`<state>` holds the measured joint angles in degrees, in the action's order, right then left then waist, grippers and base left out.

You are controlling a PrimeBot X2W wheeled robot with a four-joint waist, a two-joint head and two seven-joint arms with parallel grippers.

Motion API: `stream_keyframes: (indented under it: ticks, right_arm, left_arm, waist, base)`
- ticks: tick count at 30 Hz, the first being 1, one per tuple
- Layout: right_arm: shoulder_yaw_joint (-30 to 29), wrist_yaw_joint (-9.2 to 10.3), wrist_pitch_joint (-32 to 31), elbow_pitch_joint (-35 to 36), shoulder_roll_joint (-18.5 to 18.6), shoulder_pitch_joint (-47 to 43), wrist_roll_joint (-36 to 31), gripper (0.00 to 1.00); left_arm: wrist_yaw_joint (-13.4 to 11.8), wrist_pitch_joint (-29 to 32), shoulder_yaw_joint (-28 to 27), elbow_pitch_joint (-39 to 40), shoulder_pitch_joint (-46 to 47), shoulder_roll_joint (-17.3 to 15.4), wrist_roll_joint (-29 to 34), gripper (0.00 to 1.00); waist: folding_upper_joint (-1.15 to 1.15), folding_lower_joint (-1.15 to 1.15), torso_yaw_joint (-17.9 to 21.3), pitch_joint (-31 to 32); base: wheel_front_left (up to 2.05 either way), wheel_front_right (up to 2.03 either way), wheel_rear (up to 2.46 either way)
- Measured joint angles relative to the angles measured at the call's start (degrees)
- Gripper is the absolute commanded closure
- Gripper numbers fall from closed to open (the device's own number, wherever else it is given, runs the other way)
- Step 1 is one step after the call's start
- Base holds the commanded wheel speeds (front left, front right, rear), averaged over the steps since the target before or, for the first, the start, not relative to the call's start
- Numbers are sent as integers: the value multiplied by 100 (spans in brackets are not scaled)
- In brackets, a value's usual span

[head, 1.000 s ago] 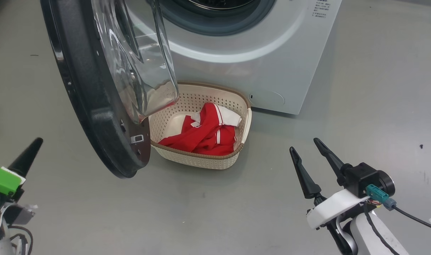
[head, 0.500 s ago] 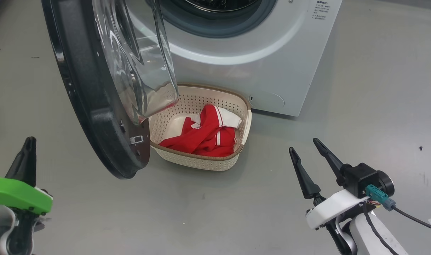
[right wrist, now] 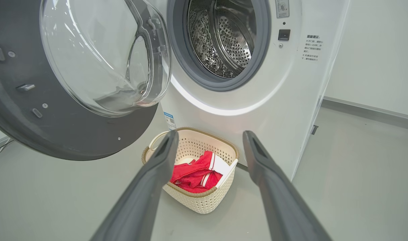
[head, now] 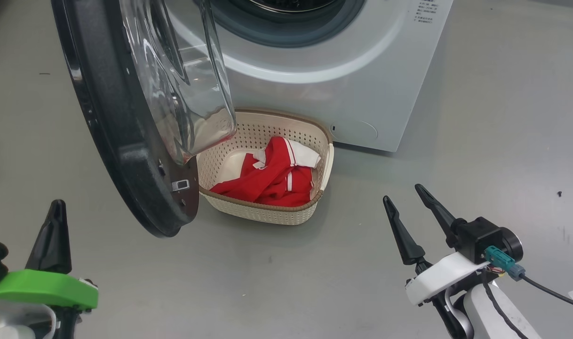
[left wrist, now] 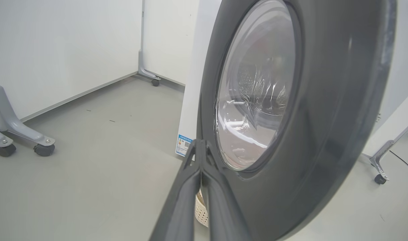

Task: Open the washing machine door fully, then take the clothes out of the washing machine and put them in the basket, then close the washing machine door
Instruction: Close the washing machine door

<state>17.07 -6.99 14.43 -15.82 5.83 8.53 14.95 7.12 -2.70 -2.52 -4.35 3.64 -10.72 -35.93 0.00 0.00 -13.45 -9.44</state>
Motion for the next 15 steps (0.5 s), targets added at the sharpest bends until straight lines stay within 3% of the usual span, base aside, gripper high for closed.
stream_keyframes:
  ticks: [1, 2, 3, 4, 15]
  right_arm:
    - [-2, 0, 0, 1, 0, 0, 0, 0]
    - [-7, 0, 0, 2, 0, 0, 0, 0]
    - [-10, 0, 0, 2, 1, 0, 0, 0]
    - [-13, 0, 0, 2, 1, 0, 0, 0]
    - [-22, 0, 0, 7, 4, 1, 0, 0]
  left_arm:
    - [0, -149, 76, -87, -39, -4, 22, 100]
    - [0, -219, 92, -115, -48, -4, 23, 57]
    - [0, -313, 104, -146, -48, -11, 33, 33]
    - [0, -399, 118, -177, -48, -26, 76, 1]
    - [0, -957, 287, -497, -42, -185, 367, 0]
  waist:
    - [0, 0, 1, -10]
    - [0, 0, 1, -16]
    - [0, 0, 0, -21]
    - [0, 0, 0, -25]
    - [0, 0, -5, -47]
  base:
    - [0, 0, 0]
    - [0, 0, 0]
    - [0, 0, 0]
    - [0, 0, 0]
    - [0, 0, 0]
